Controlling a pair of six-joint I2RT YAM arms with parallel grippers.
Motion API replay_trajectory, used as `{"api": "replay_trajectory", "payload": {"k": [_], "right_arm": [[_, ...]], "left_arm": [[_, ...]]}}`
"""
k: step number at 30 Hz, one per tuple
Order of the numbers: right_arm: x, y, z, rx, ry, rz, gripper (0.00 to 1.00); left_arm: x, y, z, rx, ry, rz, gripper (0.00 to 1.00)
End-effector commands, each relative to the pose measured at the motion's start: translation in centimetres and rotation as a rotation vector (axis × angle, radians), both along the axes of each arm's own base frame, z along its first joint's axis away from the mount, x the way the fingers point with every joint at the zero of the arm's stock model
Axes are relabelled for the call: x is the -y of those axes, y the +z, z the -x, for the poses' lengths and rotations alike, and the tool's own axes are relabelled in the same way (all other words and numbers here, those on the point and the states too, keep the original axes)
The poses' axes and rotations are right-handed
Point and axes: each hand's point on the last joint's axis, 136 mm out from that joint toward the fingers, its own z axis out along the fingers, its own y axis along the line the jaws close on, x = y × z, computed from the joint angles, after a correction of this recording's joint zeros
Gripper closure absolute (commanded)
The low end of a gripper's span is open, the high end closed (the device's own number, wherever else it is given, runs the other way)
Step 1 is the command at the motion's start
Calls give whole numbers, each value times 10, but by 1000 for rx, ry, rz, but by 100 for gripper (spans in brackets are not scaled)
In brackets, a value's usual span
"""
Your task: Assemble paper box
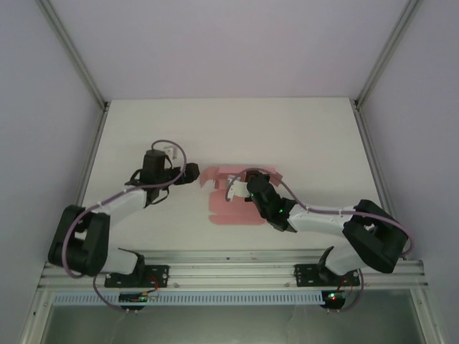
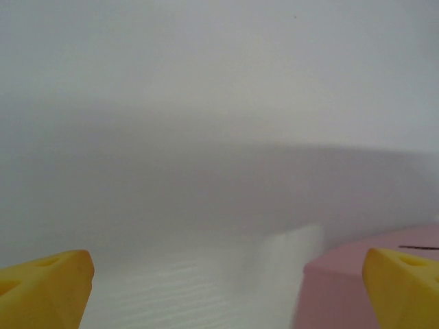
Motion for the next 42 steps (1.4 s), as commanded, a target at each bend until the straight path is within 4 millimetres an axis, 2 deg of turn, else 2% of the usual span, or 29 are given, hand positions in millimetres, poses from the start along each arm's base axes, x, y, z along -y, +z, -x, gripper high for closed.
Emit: {"api": "replay_trajectory", "payload": {"k": [1,6,11,19,23,28,31,33,37,42], "right_arm": [[-3,10,2,24,6,-31,100],[-4,9,2,15,5,-42,100],[-4,1,1,-11,-3,-25,100],[1,-25,2,-18,-53,48,100],[0,-25,2,11,-47,74,100],[3,-22,5,6,-38,81,100],[4,-23,7,-5,-32,78,100],[3,-23,8,-13,-27,70,100],[1,-23,7,-21,-29,67,100],[1,-24,6,-24,-37,72,100]], "left_arm": [[29,21,-12,95,-163,71,0],[54,19,-3,115,-317,144,0],[71,12,17,121,-414,126,3],[80,-14,24,78,-412,61,6],[80,-21,27,63,-402,73,8],[68,-18,42,82,-391,41,15],[68,-11,56,117,-441,48,19],[73,-6,61,155,-490,65,23],[90,-2,64,162,-592,108,37],[107,-5,62,164,-654,99,39]]}}
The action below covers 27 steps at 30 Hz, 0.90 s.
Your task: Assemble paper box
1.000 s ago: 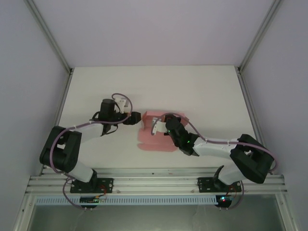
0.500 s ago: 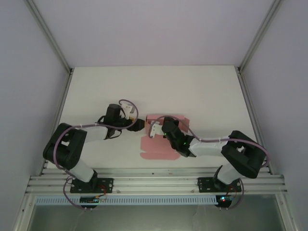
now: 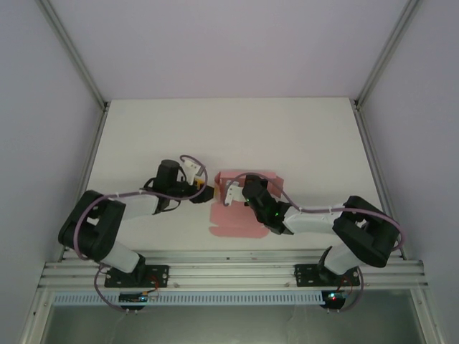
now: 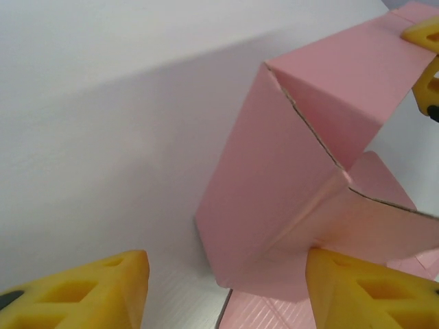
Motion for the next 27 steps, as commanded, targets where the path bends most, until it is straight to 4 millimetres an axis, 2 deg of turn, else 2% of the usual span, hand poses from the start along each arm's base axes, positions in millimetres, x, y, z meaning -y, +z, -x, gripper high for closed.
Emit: {"api": "replay_trajectory", "payload": {"k": [1,5,8,15,20,23,25,27], "right_arm": [[-2,2,1,-13,-6,-12,100],[0,1,2,-18,-17,-14,100],[0,0,3,-26,-21,-18,100],[0,-7,7,-66,-19,-26,100],[-2,-11,10,-88,-19,-39,100],[-2,-11,10,-93,-24,-50,100],[-2,-12,11,-96,-25,-56,100],[-2,-12,11,-100,-26,-61,100]], "left_arm": [[22,14,-1,68,-102,27,39],[30,4,-4,81,-99,-35,39],[27,-1,-13,96,-38,-63,39],[26,5,-23,185,30,-77,38],[36,6,-28,208,17,-87,37],[38,6,-32,232,40,-95,51],[39,7,-36,249,61,-104,52],[38,7,-40,277,97,-123,64]]}}
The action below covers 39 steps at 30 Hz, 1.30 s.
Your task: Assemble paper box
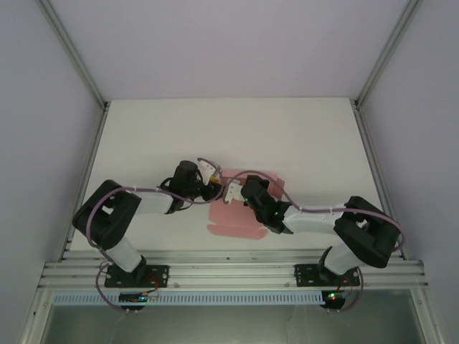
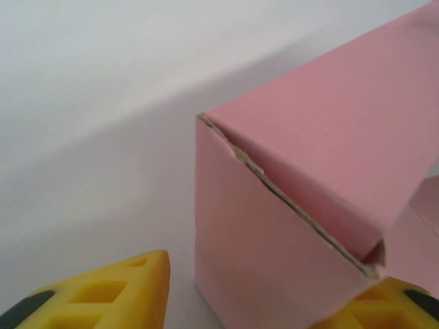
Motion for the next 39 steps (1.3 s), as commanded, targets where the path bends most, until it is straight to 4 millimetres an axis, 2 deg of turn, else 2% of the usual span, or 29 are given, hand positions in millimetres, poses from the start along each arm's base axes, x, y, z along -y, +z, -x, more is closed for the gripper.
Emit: {"api": "replay_trajectory", "payload": {"k": [1,3,4,7,9,10,11,13,17,23,25,26,29,32,36,39], "right_arm": [[-5,-9,9,-58,25,-6,100],[-5,-9,9,-62,21,-10,100],[-4,-11,10,-68,22,-7,100],[-3,-12,11,-77,9,-15,100],[-1,-15,12,-89,-4,-20,100],[1,-18,13,-99,-12,-23,100],[1,-19,14,-104,-17,-26,100],[2,-21,15,-109,-19,-28,100],[2,-23,17,-126,-16,-36,100],[1,-24,20,-154,-13,-50,100],[2,-23,20,-161,-16,-67,100],[1,-22,21,-166,-14,-73,100],[1,-21,21,-182,-12,-86,100],[1,-21,21,-187,-8,-85,100],[-2,-21,21,-192,-3,-92,100],[-4,-20,21,-196,2,-97,100]], "left_arm": [[2,16,-23,117,79,-9,68],[-3,16,-28,151,135,-38,86],[-7,15,-32,170,174,-63,89],[-19,11,-40,247,292,-180,87],[-28,6,-44,294,365,-265,93],[-33,2,-45,308,398,-302,92],[-39,-2,-48,329,447,-341,97],[-42,-10,-46,358,476,-393,100],[-44,-16,-41,447,546,-466,100],[-46,-24,-40,417,591,-433,100],[-38,-25,-37,402,539,-409,100],[-31,-26,-34,395,498,-386,95],[-18,-20,-30,367,426,-327,80],[-9,-9,-29,359,396,-274,73],[-3,8,-32,359,402,-221,73],[0,14,-36,364,408,-206,72]]}}
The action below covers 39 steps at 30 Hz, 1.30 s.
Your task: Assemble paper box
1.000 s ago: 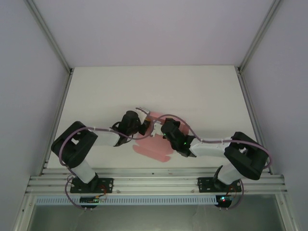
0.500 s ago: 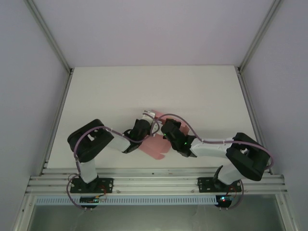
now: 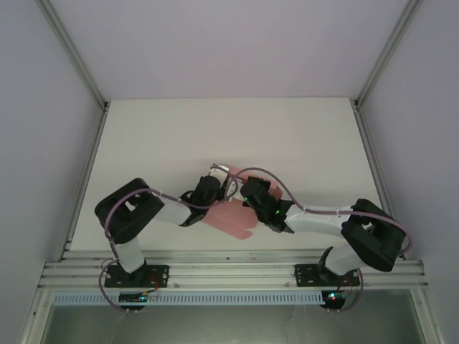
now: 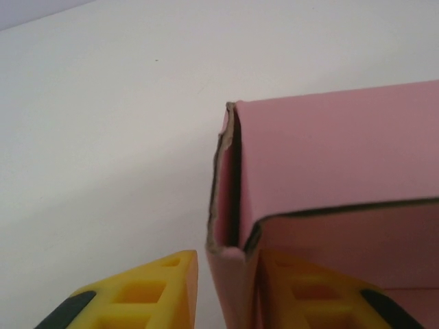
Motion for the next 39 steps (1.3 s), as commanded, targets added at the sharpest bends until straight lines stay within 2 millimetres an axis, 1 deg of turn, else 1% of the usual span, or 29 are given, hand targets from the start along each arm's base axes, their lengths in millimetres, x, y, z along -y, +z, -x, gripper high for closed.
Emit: {"api": "replay_trajectory", "payload": {"k": [1,3,4,5,8,10,13,15,16,17,18,19,21,22,24,26,27,30,33,35,38,39], "right_arm": [[-3,-20,13,-105,37,11,100],[-4,-19,13,-107,38,3,100],[-4,-20,14,-113,44,1,100],[-5,-20,15,-120,46,-2,100],[-4,-18,15,-126,28,-23,100],[-2,-11,12,-116,5,-58,91],[-2,4,11,-118,-1,-134,74],[-3,18,13,-127,9,-204,54],[-5,24,16,-138,26,-235,51],[-6,33,19,-148,41,-279,44],[-7,40,23,-164,63,-318,36],[-8,47,27,-185,86,-359,32],[-8,64,32,-221,125,-469,25],[-6,73,32,-229,129,-526,23],[1,92,24,-224,98,-647,20],[11,104,10,-242,46,-734,18],[15,106,3,-258,19,-760,18],[17,93,-18,-332,-69,-773,19],[7,73,-34,-378,-110,-736,19],[-1,58,-42,-417,-117,-715,21],[-10,35,-49,-467,-139,-677,23],[-10,27,-50,-481,-149,-661,24]], "left_arm": [[1,12,-8,23,16,6,74],[-1,9,-11,25,32,-11,81],[-1,6,-11,24,33,-19,88],[-3,6,-12,26,44,-13,100],[-8,7,-9,34,58,16,100],[-8,8,-4,38,33,34,100],[-3,8,4,33,-28,58,100],[0,7,9,24,-64,64,100],[0,5,10,19,-64,63,100],[-1,4,10,12,-64,59,100],[-1,2,11,6,-62,55,100],[-1,2,11,1,-60,63,100],[3,0,16,-7,-90,77,100],[3,1,17,-7,-94,89,100],[2,-1,17,-11,-89,93,100],[2,-1,17,-16,-89,94,100],[3,-3,18,-21,-95,94,100],[5,-4,19,-27,-102,100,100],[4,-7,19,-32,-96,102,100],[4,-6,19,-35,-92,111,99],[2,-5,20,-36,-89,114,92],[3,-5,20,-37,-89,112,91]]}}
